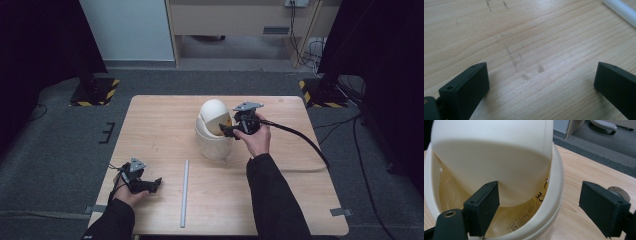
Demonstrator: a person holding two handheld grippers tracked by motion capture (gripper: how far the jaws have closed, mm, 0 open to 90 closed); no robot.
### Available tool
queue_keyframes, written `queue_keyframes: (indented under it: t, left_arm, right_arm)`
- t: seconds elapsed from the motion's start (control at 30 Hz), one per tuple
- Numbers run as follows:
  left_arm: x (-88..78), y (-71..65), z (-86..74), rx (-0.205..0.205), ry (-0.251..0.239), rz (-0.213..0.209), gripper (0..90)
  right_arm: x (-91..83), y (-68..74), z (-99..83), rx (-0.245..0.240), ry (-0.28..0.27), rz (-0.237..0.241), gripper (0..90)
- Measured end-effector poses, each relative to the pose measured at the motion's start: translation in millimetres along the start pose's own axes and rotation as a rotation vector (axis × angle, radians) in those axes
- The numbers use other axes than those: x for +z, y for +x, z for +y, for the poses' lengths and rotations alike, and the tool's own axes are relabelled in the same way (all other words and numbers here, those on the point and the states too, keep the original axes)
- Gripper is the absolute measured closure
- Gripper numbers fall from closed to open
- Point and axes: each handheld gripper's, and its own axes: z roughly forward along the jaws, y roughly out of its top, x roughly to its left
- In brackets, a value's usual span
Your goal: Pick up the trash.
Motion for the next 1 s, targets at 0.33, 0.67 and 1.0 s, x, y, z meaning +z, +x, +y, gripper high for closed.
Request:
queue_keyframes:
  t: [0.33,0.67,1.0]
  left_arm:
    - [0.0,0.0,0.0,0.0,0.0,0.0,0.0]
    - [0.0,0.1,0.0,0.001,0.001,0.001,0.0]
    - [-0.1,0.3,-0.1,-0.001,-0.001,0.0,0.0]
  right_arm:
    - [10.7,1.8,-2.4,0.018,0.03,-0.002,18.2]
    - [2.0,0.2,0.3,0.023,0.008,-0.004,18.6]
    - [-37.0,-5.4,5.9,0.031,-0.065,-0.004,16.6]
